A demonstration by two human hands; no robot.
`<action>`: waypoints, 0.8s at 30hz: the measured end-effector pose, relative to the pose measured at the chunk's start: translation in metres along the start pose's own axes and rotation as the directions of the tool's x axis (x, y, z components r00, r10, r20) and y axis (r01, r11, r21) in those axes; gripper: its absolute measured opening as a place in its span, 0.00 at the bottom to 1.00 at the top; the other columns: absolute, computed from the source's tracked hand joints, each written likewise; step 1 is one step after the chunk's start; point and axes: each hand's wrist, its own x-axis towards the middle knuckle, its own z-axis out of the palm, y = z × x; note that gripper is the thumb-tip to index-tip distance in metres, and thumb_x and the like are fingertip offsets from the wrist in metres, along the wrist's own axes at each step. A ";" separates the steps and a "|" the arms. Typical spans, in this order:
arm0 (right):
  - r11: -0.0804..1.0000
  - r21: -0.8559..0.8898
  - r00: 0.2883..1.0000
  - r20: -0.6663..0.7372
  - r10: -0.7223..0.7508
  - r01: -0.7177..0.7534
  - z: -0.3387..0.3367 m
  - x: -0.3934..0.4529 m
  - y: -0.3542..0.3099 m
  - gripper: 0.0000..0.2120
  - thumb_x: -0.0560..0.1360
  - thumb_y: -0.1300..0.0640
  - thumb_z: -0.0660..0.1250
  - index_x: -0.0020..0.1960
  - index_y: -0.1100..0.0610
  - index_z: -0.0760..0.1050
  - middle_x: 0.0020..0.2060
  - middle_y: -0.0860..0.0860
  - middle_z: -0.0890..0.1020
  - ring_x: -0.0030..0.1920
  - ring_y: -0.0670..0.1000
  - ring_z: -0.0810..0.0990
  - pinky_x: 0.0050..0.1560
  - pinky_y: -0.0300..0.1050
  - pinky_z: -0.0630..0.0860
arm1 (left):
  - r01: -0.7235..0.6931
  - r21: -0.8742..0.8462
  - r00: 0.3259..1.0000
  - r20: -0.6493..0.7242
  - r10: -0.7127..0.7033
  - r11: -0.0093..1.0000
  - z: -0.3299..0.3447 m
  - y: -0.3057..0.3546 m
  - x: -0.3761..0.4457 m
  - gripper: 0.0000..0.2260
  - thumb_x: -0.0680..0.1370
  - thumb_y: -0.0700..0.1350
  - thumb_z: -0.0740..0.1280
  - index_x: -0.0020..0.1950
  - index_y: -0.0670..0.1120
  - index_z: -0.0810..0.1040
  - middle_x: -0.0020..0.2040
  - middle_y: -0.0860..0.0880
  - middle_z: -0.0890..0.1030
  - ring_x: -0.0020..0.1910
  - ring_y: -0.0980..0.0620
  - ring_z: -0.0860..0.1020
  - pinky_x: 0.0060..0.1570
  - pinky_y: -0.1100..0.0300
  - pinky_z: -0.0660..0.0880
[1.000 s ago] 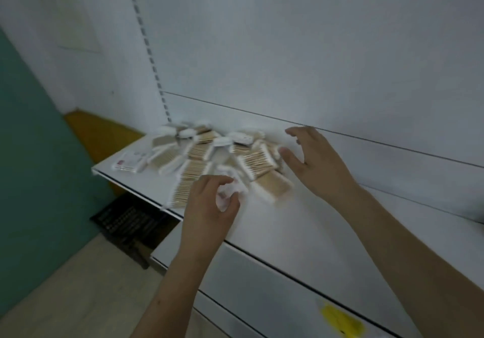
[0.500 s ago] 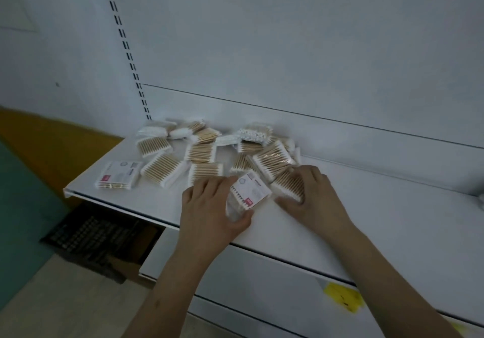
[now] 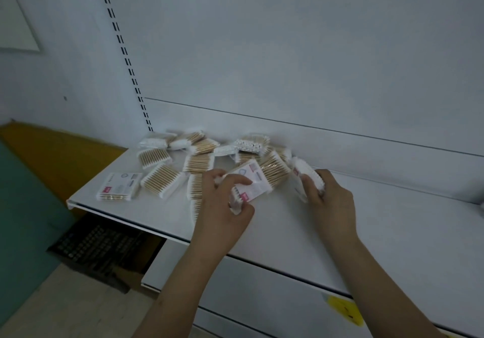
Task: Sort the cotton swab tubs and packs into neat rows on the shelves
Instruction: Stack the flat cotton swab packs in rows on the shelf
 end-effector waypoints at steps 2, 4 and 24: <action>0.999 0.012 0.999 -0.029 0.043 -0.043 -0.003 0.000 -0.001 0.14 0.81 0.43 0.60 0.55 0.52 0.76 0.34 0.48 0.78 0.38 0.55 0.78 0.37 0.47 0.69 | 0.070 -0.074 0.998 0.001 -0.070 0.995 0.005 0.006 0.001 0.13 0.74 0.36 0.71 0.53 0.53 0.79 0.62 0.50 0.65 0.50 0.61 0.75 0.43 0.72 0.73; 0.998 0.032 0.997 -0.047 0.053 -0.051 -0.005 0.002 -0.002 0.15 0.81 0.42 0.59 0.53 0.51 0.76 0.35 0.47 0.78 0.38 0.52 0.77 0.37 0.46 0.67 | 0.081 -0.093 0.996 0.037 -0.078 0.992 0.011 0.011 0.001 0.08 0.77 0.40 0.70 0.52 0.52 0.79 0.61 0.49 0.66 0.49 0.66 0.74 0.43 0.74 0.71; 0.870 0.237 0.849 -0.216 0.482 -0.433 -0.232 -0.033 0.153 0.09 0.76 0.60 0.67 0.54 0.50 0.76 0.48 0.47 0.82 0.49 0.52 0.82 0.53 0.57 0.80 | -0.226 -0.217 0.826 0.475 0.305 0.949 0.202 0.123 0.020 0.18 0.77 0.40 0.71 0.57 0.63 0.76 0.54 0.59 0.79 0.52 0.68 0.76 0.49 0.75 0.70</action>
